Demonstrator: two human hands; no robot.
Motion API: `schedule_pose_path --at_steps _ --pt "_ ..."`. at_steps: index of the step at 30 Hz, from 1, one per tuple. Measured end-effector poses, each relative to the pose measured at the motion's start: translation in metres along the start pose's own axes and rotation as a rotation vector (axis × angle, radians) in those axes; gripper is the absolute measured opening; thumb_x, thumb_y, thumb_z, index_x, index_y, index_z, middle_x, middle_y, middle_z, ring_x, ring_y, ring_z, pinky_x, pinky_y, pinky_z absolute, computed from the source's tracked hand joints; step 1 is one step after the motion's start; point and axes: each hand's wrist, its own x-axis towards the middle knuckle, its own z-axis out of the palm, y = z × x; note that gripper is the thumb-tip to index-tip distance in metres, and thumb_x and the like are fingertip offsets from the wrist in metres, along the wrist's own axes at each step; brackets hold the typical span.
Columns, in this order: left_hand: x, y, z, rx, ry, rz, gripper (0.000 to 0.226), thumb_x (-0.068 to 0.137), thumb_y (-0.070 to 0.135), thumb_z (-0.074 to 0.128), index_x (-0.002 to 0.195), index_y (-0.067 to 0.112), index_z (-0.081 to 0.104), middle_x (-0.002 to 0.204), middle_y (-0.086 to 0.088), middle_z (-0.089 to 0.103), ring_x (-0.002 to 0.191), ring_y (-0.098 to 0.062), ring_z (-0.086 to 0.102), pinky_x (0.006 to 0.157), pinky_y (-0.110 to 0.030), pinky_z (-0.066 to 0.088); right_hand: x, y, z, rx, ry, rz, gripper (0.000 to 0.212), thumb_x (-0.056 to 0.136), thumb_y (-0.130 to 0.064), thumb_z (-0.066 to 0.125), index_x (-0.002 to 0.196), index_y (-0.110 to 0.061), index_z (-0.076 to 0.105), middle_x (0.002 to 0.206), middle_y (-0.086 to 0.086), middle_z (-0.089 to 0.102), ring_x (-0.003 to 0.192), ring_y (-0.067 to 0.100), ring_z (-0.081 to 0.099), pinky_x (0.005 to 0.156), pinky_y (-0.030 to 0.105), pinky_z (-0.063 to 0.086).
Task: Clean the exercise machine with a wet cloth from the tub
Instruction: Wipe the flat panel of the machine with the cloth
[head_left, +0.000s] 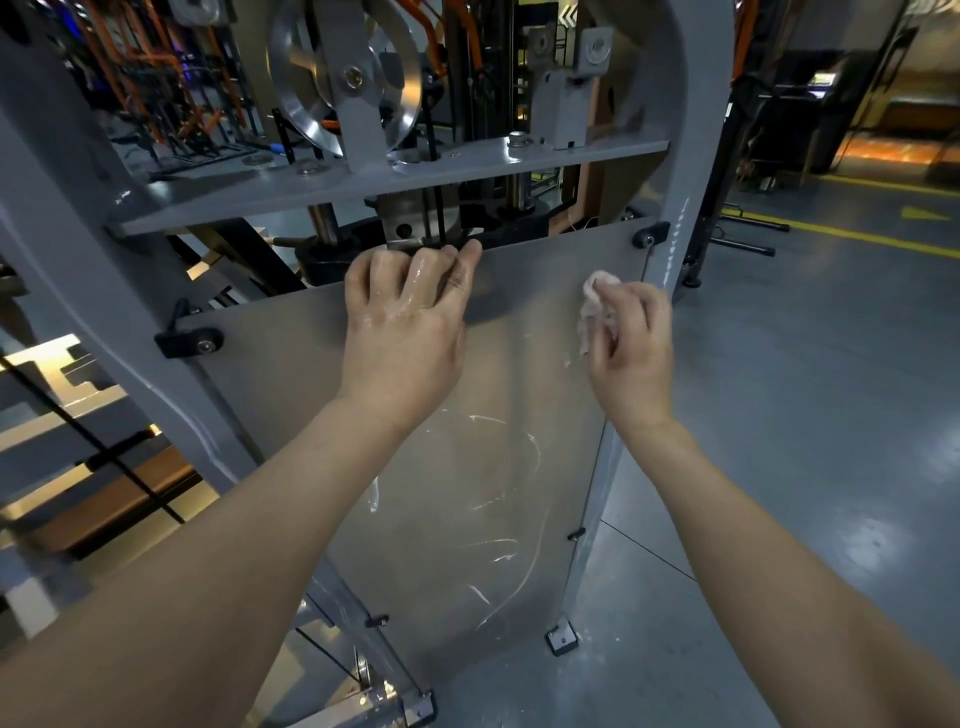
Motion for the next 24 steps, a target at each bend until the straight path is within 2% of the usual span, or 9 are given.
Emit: schedule_pose_path --at_steps 2,5,7,11,12,15,18,21,24 --pt "0.000 0.000 0.000 0.002 -0.001 -0.001 0.052 0.093 0.014 0.052 0.145 0.017 0.057 0.121 -0.006 0.062 0.106 -0.031 0.039 0.106 -0.051 0.031 0.004 -0.004 0.004 0.020 0.040 0.022 0.034 0.097 -0.001 0.055 0.130 -0.001 0.062 0.113 0.019 0.054 0.100 0.006 0.044 0.091 0.008 0.038" --pt "0.000 0.000 0.000 0.011 -0.001 -0.001 0.052 0.093 0.015 0.051 0.145 0.017 0.057 0.121 -0.006 0.062 0.106 -0.031 0.039 0.105 -0.051 0.032 -0.030 -0.005 0.012 0.027 -0.118 -0.018 0.041 0.096 -0.008 0.060 0.136 0.002 0.055 0.116 0.018 0.049 0.093 0.017 0.051 0.080 0.024 0.050" --pt "0.000 0.000 0.000 0.016 0.001 0.001 0.052 0.093 0.015 0.051 0.145 0.017 0.057 0.121 -0.006 0.063 0.106 -0.031 0.039 0.105 -0.051 0.032 -0.053 0.001 0.012 -0.005 -0.257 -0.104 0.051 0.092 -0.009 0.067 0.139 0.003 0.051 0.121 0.019 0.045 0.097 0.025 0.054 0.076 0.029 0.054" --pt "0.000 0.000 0.001 -0.003 -0.003 -0.002 0.053 0.093 0.015 0.050 0.145 0.017 0.057 0.122 -0.005 0.062 0.107 -0.031 0.040 0.107 -0.051 0.030 -0.031 0.015 0.006 -0.010 -0.279 -0.113 0.045 0.092 -0.002 0.057 0.136 -0.007 0.054 0.117 0.011 0.045 0.090 0.027 0.055 0.062 0.045 0.058" --pt "0.000 0.000 0.001 -0.011 -0.001 -0.005 0.053 0.093 0.014 0.050 0.145 0.016 0.057 0.122 -0.005 0.062 0.107 -0.031 0.040 0.107 -0.051 0.029 -0.022 0.014 0.003 0.020 -0.254 -0.074 0.045 0.092 0.001 0.057 0.136 -0.009 0.055 0.117 0.009 0.045 0.089 0.024 0.054 0.065 0.042 0.059" --pt "0.001 0.000 0.001 -0.026 -0.007 -0.015 0.053 0.092 0.014 0.051 0.145 0.016 0.057 0.123 -0.006 0.062 0.107 -0.031 0.039 0.108 -0.051 0.028 -0.004 0.005 0.000 0.041 -0.084 0.027 0.051 0.087 0.010 0.056 0.135 -0.006 0.059 0.116 0.017 0.048 0.095 0.010 0.045 0.081 0.017 0.051" --pt "0.000 0.001 0.001 -0.030 -0.006 -0.017 0.054 0.092 0.014 0.053 0.145 0.017 0.057 0.123 -0.006 0.062 0.107 -0.031 0.038 0.107 -0.052 0.030 -0.014 -0.005 0.004 0.007 -0.089 0.008 0.048 0.087 -0.001 0.064 0.135 0.001 0.058 0.123 0.025 0.046 0.106 0.019 0.048 0.088 0.019 0.047" --pt "0.001 0.001 0.000 -0.040 -0.019 -0.017 0.055 0.091 0.014 0.054 0.146 0.016 0.056 0.124 -0.006 0.061 0.107 -0.032 0.038 0.107 -0.052 0.030 -0.027 -0.006 0.002 0.030 -0.165 -0.015 0.052 0.091 -0.018 0.069 0.137 0.001 0.055 0.132 0.024 0.041 0.122 0.023 0.046 0.101 0.013 0.040" --pt "0.001 0.001 -0.001 -0.044 -0.030 -0.020 0.055 0.091 0.015 0.053 0.146 0.017 0.056 0.125 -0.006 0.061 0.107 -0.031 0.037 0.107 -0.052 0.030 -0.019 -0.008 0.000 0.032 -0.106 -0.005 0.031 0.099 -0.013 0.061 0.129 -0.003 0.061 0.126 0.019 0.046 0.109 0.017 0.051 0.093 0.025 0.050"
